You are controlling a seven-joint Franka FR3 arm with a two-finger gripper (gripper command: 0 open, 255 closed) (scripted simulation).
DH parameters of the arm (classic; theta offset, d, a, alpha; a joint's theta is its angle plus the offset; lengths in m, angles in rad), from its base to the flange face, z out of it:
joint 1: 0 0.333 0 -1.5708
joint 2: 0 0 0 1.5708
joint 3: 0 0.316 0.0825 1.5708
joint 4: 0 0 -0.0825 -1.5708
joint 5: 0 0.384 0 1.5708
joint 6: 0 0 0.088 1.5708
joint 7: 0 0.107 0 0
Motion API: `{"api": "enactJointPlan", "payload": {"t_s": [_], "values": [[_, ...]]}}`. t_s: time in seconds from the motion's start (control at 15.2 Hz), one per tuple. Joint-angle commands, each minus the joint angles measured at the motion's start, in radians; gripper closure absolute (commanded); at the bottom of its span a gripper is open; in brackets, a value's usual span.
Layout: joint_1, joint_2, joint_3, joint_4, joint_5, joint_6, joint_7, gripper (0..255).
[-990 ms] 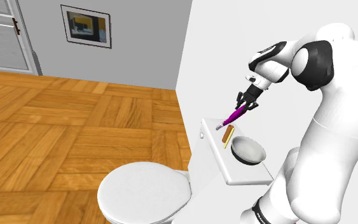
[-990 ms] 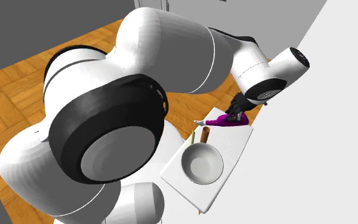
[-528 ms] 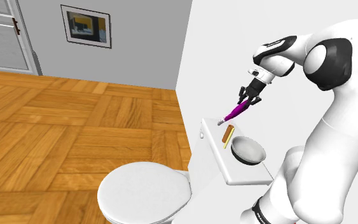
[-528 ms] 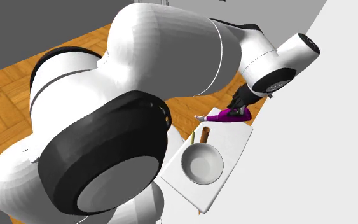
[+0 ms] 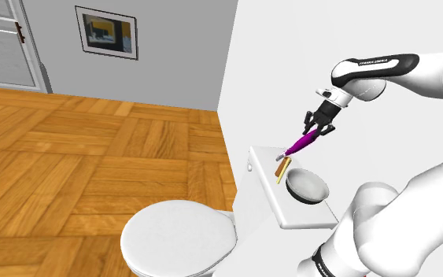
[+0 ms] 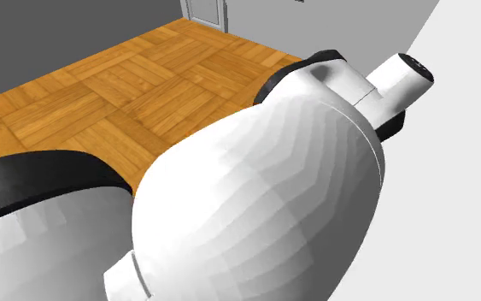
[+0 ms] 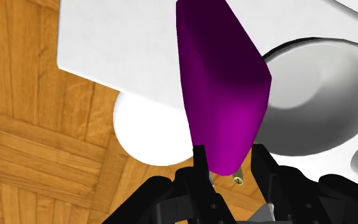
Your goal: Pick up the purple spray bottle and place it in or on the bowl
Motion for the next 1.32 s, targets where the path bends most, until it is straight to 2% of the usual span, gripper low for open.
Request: {"api": "enactJointPlan", "payload": {"t_s": [0.0, 0.2, 0.53, 0.59, 1.25], "values": [[-0.086, -0.098, 0.04, -0.067, -0.06, 0.008, 0.028, 255], [-0.196, -0.216, 0.105, -0.157, -0.144, -0.011, 0.052, 255], [-0.402, -0.36, 0.2, -0.285, -0.221, -0.061, 0.025, 255], [-0.428, -0.374, 0.21, -0.298, -0.226, -0.067, 0.017, 255], [-0.452, -0.287, 0.167, -0.386, -0.207, 0.082, -0.054, 255]]}}
